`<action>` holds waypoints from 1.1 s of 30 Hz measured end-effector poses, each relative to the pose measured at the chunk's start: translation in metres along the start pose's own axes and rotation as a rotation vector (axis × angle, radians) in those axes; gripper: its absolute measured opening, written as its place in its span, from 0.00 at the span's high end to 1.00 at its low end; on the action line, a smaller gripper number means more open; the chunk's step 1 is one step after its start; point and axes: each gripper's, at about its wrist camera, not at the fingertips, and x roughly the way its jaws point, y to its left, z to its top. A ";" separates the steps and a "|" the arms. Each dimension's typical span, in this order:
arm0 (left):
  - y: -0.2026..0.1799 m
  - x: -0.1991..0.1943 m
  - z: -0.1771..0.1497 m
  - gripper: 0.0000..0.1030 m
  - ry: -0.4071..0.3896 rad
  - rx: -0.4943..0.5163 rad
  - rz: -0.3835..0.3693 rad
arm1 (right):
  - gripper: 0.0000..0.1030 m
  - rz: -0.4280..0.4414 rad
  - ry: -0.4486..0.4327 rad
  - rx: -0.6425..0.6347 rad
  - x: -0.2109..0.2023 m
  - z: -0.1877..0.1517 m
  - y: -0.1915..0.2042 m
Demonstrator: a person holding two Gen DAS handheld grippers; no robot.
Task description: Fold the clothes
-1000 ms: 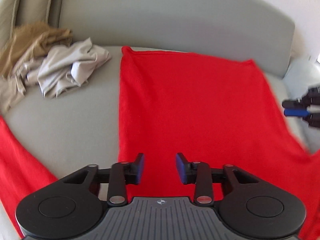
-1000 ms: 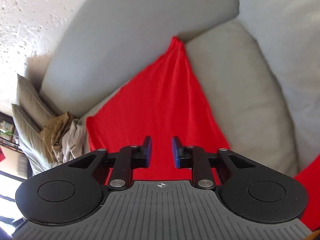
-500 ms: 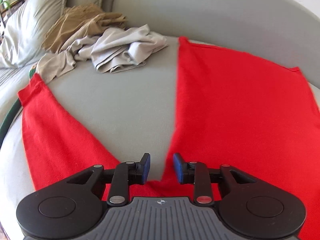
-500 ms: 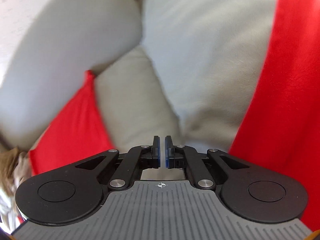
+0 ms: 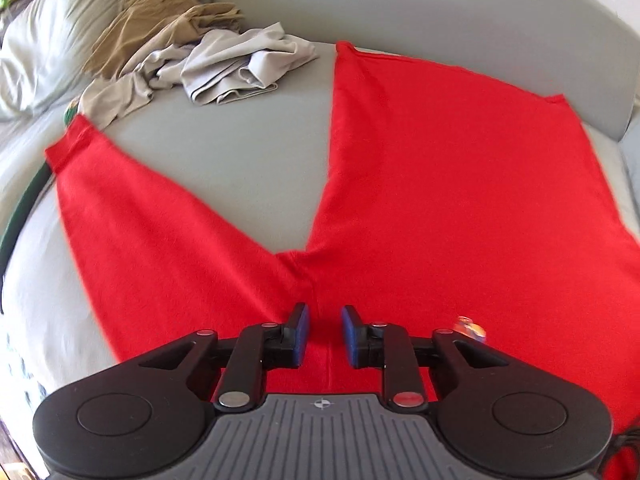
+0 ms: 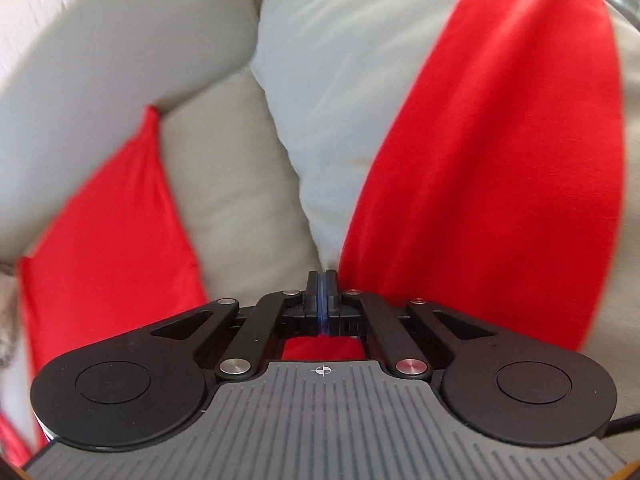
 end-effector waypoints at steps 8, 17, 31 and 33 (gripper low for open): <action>-0.018 -0.079 -0.037 0.73 -0.075 0.026 -0.185 | 0.71 0.271 -0.005 -0.166 -0.116 -0.050 0.023; -0.064 -0.041 -0.092 0.71 -0.017 0.202 -0.064 | 0.57 0.180 0.053 -0.445 -0.112 -0.132 0.054; -0.060 -0.096 -0.173 0.62 -0.047 0.246 -0.087 | 0.52 0.312 0.076 -0.484 -0.176 -0.217 -0.006; -0.060 -0.106 -0.177 0.59 -0.082 0.257 -0.077 | 0.48 0.348 0.011 -0.474 -0.193 -0.217 -0.014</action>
